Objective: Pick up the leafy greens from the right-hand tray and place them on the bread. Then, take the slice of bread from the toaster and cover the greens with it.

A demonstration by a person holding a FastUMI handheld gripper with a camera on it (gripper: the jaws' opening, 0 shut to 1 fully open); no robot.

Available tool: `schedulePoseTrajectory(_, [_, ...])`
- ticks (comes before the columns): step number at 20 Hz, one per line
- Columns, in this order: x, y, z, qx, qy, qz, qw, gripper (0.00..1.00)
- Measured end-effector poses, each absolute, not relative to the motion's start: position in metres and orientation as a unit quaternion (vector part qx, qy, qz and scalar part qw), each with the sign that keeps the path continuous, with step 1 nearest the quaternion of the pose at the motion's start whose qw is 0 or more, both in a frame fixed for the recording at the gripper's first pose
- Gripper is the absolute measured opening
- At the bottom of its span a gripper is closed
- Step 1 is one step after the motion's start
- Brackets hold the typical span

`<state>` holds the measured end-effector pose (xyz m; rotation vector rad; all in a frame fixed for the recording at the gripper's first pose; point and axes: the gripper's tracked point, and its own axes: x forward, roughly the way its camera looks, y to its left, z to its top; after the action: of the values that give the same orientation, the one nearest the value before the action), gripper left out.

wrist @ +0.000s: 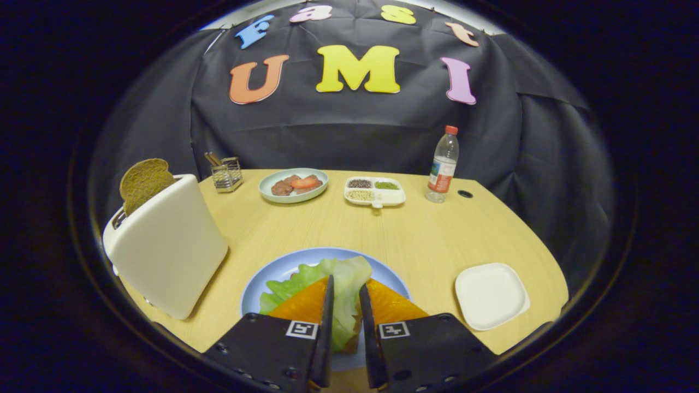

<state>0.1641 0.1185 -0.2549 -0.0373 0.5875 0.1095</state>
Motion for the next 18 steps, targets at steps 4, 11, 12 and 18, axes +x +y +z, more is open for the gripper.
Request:
schedulePoseTrajectory(4, [0.151, 0.106, -0.219, -0.016, 0.259, 0.045, 0.965, 0.64])
schedulePoseTrajectory(11, [0.119, 0.118, -0.156, -0.032, 0.227, 0.027, 0.973, 0.98])
schedulePoseTrajectory(12, [0.115, 0.124, -0.148, -0.028, 0.225, 0.030, 0.973, 0.98])
schedulePoseTrajectory(18, [0.105, 0.168, -0.100, 0.010, 0.207, 0.055, 0.977, 0.97])
